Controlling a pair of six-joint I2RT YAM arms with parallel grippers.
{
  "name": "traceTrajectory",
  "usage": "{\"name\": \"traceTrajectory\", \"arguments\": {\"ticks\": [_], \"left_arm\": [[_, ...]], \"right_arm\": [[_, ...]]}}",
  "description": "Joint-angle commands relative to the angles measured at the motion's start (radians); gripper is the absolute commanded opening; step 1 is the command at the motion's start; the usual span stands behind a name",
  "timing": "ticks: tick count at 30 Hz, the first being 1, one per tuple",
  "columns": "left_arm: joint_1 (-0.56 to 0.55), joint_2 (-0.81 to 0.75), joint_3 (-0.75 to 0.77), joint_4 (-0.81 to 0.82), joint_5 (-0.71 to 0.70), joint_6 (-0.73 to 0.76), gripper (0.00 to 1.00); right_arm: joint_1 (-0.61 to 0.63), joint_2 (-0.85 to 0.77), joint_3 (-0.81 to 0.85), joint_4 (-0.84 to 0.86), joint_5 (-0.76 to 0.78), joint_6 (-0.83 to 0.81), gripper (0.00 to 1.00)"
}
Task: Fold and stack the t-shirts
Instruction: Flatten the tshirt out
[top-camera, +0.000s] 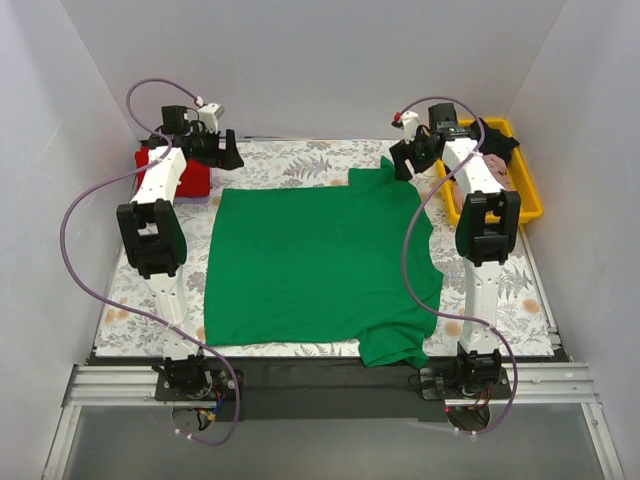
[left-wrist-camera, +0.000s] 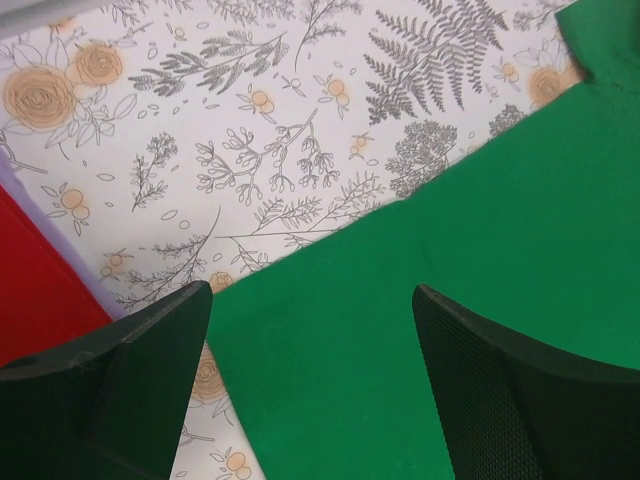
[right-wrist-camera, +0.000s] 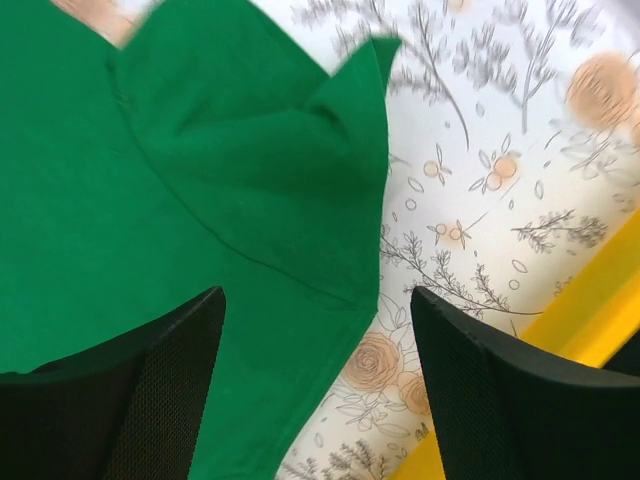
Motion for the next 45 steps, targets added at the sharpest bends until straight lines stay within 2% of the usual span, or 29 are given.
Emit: {"name": "traceTrajectory", "arguments": {"ticks": [1,4,11,16,28,31,33,35,39,45], "left_arm": [[-0.004,-0.057,-0.042,0.016,-0.008,0.017,0.8],[-0.004,-0.051,-0.063,0.021,-0.025,0.036,0.8],[-0.004,0.006,-0.064,0.004,-0.082,0.056,0.78],[-0.001,0.029,-0.05,-0.01,-0.07,0.048,0.77],[0.001,0.067,-0.037,-0.021,-0.09,0.063,0.77],[0.004,0.095,-0.008,-0.033,-0.101,0.082,0.77],[0.012,0.121,0.027,-0.062,-0.108,0.091,0.76],[0.018,0.173,0.103,-0.114,-0.111,0.116,0.75],[0.027,0.22,0.167,-0.14,-0.125,0.169,0.73],[0.027,0.227,0.159,-0.125,-0.11,0.301,0.63]], "right_arm": [[0.0,0.047,0.057,0.05,0.079,0.019,0.75],[0.0,0.073,0.057,0.074,0.131,0.022,0.67],[-0.002,0.124,0.057,0.09,0.162,0.01,0.57],[-0.003,0.15,0.059,0.106,0.134,0.02,0.52],[-0.002,0.207,0.06,0.112,0.137,0.014,0.49],[-0.003,0.208,0.053,0.11,0.116,0.008,0.45],[-0.003,0.202,0.04,0.11,0.09,0.001,0.4],[-0.003,0.198,0.027,0.11,0.08,-0.004,0.3],[-0.002,0.19,0.016,0.107,0.067,-0.009,0.01],[-0.002,0.176,0.002,0.109,0.053,-0.01,0.01]]}}
